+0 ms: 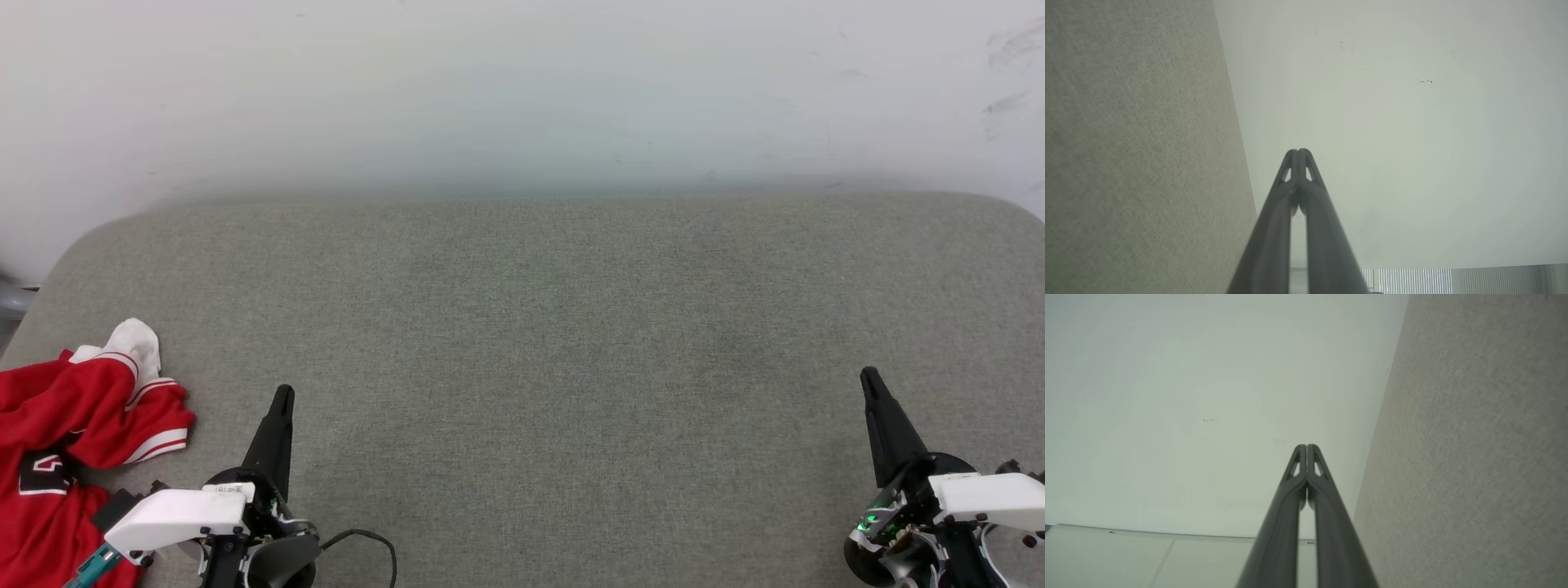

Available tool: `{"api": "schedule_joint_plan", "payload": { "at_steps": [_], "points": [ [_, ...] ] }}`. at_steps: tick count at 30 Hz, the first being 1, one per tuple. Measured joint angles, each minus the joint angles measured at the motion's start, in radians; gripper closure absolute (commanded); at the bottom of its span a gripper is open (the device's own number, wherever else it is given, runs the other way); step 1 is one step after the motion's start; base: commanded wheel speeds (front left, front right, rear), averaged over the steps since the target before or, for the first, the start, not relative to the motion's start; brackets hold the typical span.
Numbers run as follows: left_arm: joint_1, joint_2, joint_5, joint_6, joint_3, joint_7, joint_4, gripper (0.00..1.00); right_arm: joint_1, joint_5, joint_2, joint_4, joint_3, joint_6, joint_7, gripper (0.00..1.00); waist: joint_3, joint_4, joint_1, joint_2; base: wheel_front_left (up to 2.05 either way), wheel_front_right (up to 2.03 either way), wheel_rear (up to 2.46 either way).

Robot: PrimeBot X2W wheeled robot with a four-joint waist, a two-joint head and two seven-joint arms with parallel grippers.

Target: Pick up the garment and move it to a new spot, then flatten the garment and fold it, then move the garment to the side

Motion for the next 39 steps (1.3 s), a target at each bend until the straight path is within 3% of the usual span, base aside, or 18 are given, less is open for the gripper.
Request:
{"api": "schedule_joint_plan", "payload": {
  "at_steps": [39],
  "points": [
    [0.000, 0.000, 0.000, 0.000, 0.000, 0.000, 0.000, 1.00, 0.000, 0.000, 0.000, 0.000, 0.000, 0.000, 0.000, 1.00, 0.000, 0.000, 0.0000, 0.0000, 0.00, 0.00, 0.00]
  ]
}}
